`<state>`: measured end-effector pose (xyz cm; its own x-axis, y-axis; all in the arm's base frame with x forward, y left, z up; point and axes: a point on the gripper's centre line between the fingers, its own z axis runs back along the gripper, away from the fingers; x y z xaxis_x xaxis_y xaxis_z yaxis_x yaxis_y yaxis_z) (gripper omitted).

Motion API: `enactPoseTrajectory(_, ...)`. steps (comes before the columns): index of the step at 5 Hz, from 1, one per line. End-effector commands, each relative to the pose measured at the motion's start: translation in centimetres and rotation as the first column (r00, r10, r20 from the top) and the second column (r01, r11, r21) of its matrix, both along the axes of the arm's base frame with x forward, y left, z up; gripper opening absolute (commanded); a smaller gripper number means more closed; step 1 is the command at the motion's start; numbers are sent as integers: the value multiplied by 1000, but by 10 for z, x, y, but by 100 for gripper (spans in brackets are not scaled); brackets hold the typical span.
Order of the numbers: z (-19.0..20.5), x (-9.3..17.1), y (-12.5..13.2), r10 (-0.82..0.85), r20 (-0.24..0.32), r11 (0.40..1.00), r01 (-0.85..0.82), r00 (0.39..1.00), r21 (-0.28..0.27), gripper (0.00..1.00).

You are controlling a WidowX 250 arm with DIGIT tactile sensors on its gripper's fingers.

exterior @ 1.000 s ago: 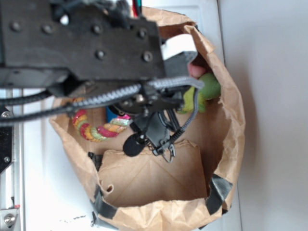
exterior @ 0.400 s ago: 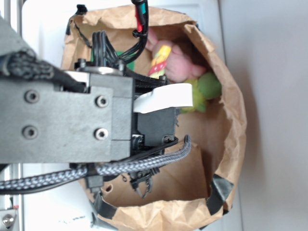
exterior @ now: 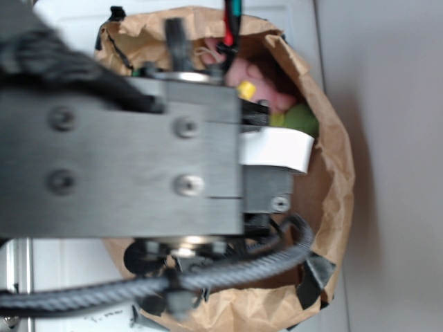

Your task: Grab the multicolored rope.

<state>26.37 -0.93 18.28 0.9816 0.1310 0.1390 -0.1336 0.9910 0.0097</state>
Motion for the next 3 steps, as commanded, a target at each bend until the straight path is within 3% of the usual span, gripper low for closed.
enactPoseTrajectory(1, 18, 11, 16, 58, 84, 998, -57, 995, -5, 0)
enactPoseTrajectory(3, 12, 15, 15, 89, 120, 996, -89, 989, -11, 0)
